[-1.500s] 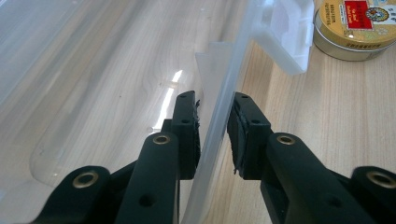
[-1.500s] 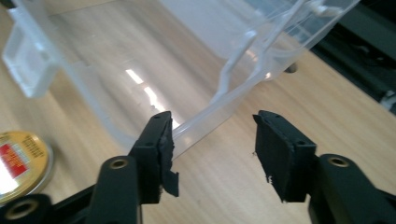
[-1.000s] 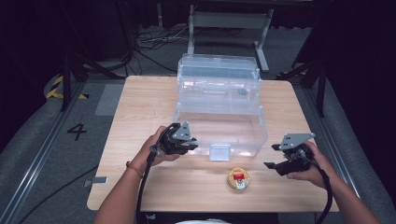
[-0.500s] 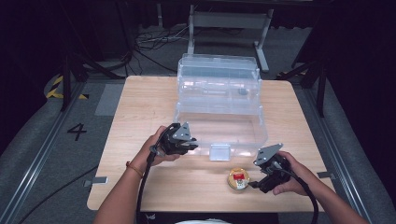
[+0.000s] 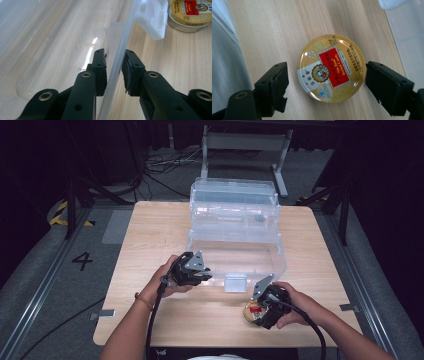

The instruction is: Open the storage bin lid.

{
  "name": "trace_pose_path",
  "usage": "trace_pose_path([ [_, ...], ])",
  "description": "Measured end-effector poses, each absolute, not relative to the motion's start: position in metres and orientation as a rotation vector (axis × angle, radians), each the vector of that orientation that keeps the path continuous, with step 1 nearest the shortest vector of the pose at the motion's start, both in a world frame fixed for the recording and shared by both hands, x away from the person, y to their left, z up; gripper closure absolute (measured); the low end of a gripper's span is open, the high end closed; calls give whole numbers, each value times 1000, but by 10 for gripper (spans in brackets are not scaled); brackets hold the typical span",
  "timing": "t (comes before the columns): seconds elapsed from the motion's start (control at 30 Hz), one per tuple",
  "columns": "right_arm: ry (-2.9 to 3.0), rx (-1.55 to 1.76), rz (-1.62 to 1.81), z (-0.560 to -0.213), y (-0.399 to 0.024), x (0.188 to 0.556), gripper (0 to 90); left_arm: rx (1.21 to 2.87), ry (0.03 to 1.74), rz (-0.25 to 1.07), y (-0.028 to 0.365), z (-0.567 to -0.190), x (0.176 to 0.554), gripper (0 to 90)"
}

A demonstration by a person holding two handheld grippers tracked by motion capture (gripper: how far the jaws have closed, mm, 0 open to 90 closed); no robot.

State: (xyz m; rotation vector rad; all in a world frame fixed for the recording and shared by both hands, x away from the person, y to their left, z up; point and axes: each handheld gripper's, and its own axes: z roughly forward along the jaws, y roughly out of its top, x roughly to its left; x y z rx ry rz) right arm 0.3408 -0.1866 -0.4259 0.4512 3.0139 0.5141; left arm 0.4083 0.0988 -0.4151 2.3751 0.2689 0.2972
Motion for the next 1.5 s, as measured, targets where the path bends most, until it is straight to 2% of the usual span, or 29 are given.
trace_pose_path([
  [0.4,3011,376,381,-430,-168,344,182,2372,271,296,99,-415,408,737],
  [0.77,3043,357,271,-450,-158,349,166,2367,273,294,99,-415,408,734],
  [0.83,3043,332,286,-449,-158,349,199,2364,272,296,99,-416,408,734],
  [0.93,3040,330,282,-449,-159,350,201,2369,285,305,98,-415,407,728],
  [1.03,3045,316,299,-449,-161,350,203,2388,275,312,95,-415,405,637],
  [1.13,3043,309,309,-449,-162,350,203,2395,266,325,92,-414,403,598],
  [1.17,3045,311,334,-449,-165,351,204,2396,262,333,91,-413,402,530],
  [1.2,3045,311,334,-449,-165,351,204,2395,274,338,90,-413,401,530],
  [1.3,3044,309,355,-447,-167,352,204,2403,278,374,88,-408,397,417],
  [1.33,3042,304,365,-446,-169,352,204,2404,288,391,87,-406,395,417],
  [1.5,3026,329,421,-442,-176,351,204,2369,303,465,87,-393,387,284],
])
